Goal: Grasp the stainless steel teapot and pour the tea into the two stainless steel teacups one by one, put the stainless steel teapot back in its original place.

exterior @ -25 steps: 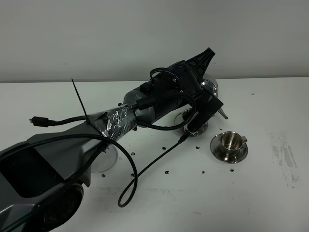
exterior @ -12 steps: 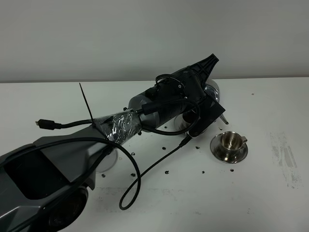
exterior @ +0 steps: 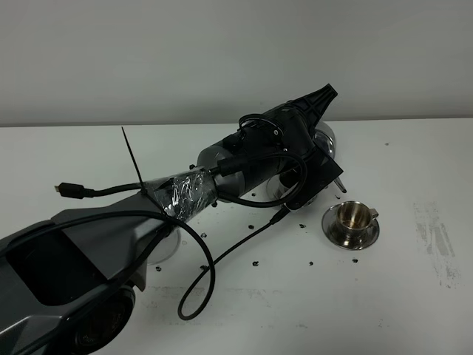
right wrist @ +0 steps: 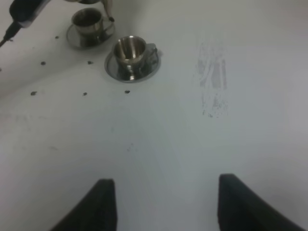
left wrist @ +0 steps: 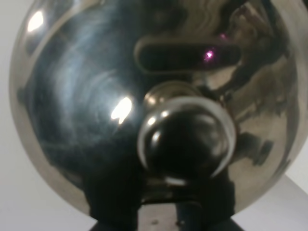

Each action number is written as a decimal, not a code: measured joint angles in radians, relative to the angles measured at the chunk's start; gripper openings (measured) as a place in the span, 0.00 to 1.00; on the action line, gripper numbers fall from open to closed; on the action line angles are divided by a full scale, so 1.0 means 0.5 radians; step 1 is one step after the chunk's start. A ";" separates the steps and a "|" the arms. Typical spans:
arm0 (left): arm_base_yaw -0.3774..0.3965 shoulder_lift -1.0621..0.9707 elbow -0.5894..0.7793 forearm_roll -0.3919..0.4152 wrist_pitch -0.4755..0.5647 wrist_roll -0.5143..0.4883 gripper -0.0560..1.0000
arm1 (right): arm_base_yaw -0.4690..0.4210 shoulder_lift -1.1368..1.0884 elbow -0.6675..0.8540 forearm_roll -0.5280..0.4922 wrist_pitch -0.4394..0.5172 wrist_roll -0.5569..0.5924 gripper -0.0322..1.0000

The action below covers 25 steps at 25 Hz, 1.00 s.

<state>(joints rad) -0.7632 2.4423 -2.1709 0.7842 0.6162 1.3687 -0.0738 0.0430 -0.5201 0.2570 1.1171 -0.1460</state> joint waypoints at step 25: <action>-0.041 0.000 0.000 0.076 -0.002 0.090 0.22 | 0.000 0.000 0.000 0.000 0.000 0.000 0.48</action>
<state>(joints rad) -0.7838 2.4423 -2.1709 0.8221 0.6152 1.4135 -0.0738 0.0430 -0.5201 0.2570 1.1171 -0.1460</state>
